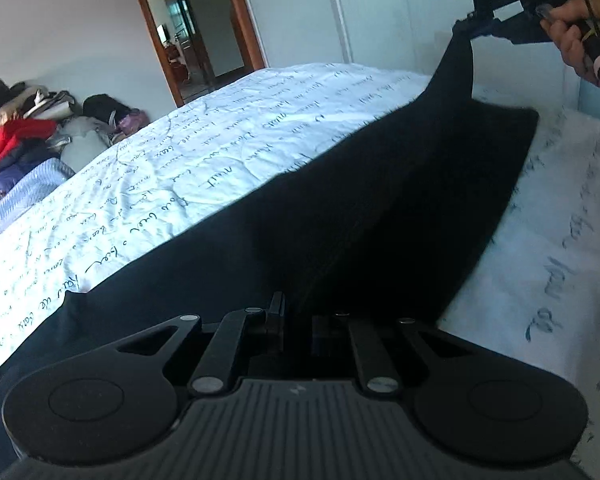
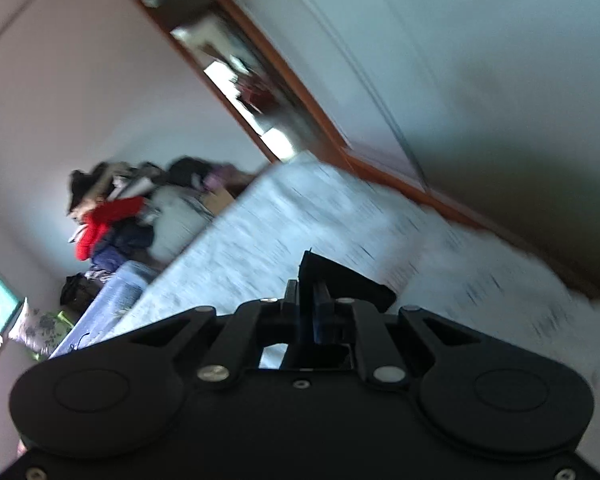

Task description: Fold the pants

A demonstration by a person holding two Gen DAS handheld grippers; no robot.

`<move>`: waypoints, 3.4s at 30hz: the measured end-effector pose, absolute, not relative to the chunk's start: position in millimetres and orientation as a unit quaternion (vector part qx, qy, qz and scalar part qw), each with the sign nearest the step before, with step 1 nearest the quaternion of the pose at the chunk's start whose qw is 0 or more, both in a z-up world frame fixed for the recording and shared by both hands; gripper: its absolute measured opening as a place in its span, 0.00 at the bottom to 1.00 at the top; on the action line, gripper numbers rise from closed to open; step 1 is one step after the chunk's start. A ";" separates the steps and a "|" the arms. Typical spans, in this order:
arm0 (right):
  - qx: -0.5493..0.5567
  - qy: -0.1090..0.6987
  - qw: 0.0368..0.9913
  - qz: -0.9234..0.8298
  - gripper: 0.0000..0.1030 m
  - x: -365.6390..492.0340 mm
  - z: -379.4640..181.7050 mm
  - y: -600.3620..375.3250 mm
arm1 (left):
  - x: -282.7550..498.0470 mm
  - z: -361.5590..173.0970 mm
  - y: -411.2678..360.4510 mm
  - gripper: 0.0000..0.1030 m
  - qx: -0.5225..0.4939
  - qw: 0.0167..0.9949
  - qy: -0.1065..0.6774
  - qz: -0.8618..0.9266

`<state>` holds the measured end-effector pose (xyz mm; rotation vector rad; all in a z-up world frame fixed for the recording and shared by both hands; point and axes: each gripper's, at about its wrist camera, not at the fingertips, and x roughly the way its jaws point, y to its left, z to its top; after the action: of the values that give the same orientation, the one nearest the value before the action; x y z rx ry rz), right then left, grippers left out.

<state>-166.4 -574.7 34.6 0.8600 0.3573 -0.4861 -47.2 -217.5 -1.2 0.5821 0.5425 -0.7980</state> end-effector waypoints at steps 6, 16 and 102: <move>0.383 0.134 0.892 -0.197 0.07 -162.3 69.8 -567.4 | -36.6 11.4 -212.0 0.14 0.249 0.853 0.262 -0.377; 0.483 0.196 0.815 -0.255 0.07 -227.2 -18.4 -585.5 | -57.3 -12.9 -215.8 0.14 0.288 0.834 0.265 -0.390; 0.469 0.182 0.812 -0.297 0.04 -239.5 -30.3 -553.2 | -78.4 -12.9 -213.5 0.04 0.318 0.820 0.212 -0.427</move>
<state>-239.5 -553.2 -30.3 1.0012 0.3885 -0.6344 -78.4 -213.5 -12.9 0.6762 0.4506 -0.9084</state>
